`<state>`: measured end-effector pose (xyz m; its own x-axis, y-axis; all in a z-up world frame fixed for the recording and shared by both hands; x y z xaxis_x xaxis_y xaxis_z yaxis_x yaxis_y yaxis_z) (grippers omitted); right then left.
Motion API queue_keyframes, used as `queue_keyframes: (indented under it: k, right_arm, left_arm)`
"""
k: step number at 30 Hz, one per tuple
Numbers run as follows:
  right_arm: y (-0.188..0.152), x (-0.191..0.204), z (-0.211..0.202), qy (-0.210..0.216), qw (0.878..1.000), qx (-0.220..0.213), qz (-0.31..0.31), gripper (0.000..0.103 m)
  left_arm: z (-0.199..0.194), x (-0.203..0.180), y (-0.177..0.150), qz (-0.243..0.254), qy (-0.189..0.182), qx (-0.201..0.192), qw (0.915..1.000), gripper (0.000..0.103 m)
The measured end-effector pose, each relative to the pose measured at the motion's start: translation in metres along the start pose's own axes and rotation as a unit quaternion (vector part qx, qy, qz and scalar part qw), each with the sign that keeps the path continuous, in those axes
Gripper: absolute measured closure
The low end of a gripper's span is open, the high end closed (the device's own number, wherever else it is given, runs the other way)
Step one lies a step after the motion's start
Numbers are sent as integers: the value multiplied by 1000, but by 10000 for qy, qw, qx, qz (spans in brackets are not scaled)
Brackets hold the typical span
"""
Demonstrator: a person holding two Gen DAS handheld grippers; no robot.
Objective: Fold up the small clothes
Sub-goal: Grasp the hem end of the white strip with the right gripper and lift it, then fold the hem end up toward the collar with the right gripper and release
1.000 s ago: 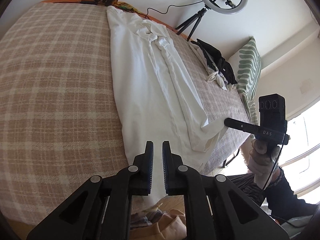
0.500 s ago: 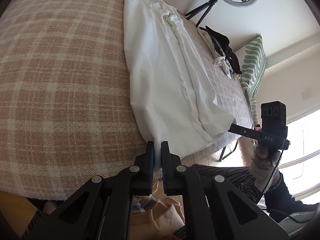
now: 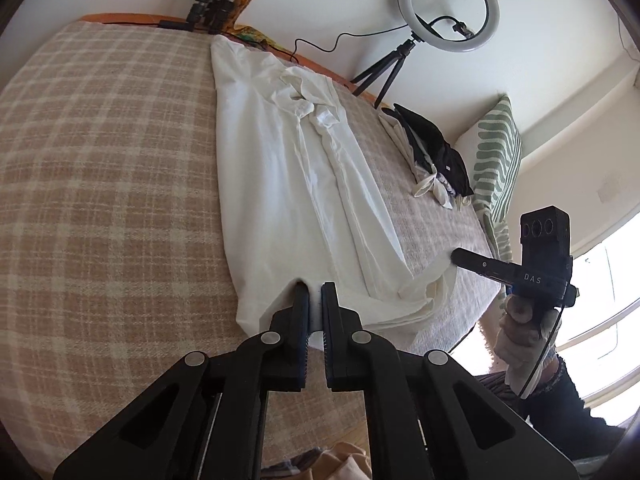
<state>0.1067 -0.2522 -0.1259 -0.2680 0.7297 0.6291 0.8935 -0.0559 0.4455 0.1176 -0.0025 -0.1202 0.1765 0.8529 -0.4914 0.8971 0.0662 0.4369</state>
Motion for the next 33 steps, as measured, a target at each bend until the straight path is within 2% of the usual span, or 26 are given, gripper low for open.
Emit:
queue_keyframes:
  k: [8,11,13,15,17,19,21,23,30,31,32,33]
  right_arm:
    - [52,-15,29,-497,9986,-132,-139,99]
    - [66,-23,35,-842,9956,-231,-344,99]
    - [70,-27,36,-820,9957,-212,-366,98]
    - [66,-34,35,-528,9985,-62,-123,98]
    - [59,-39,34,-287,9996,66,-18,87]
    - [50,-44,35,-320,9994,154,-44,76]
    - [43,-49,39,-226,9993,286,49,72]
    - [37,-52,44,-142,9990,400,128,72]
    - [26,-44,67,-369,9965,736,-146,72]
    - [26,-43,69,-437,9962,728,-206,74]
    - [26,-41,70,-474,9958,731,-273,84]
    - [26,-39,71,-543,9952,742,-341,90]
  left_arm:
    - [32,20,47,-69,248,-52,9997,99]
    - [41,29,54,-133,303,-15,9995,99]
    - [44,36,59,-229,459,15,9987,96]
    - [41,42,63,-316,564,-16,9979,88]
    - [34,43,63,-318,487,-97,9983,84]
    - [27,40,61,-135,482,-222,9985,83]
    - [26,39,58,58,496,-202,9985,81]
    - [29,40,52,70,490,-158,9986,76]
    - [50,39,48,166,692,-5,9975,76]
    - [53,38,48,207,730,-27,9971,76]
    - [56,37,48,251,745,-31,9969,76]
    - [59,35,48,305,742,-18,9968,75]
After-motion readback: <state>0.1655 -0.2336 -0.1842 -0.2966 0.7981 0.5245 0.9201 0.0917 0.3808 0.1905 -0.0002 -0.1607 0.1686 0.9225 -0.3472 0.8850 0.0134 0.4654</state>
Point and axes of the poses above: each gripper's, at about its wrist camera, not at the fingertips, and z roughly the way its jaws point, x to its left, y to its top, the point moved 6 cm from there along z, roughly the way its jaws point, and after that the axes turned 7 degrees about y, right-handed, at the moved point
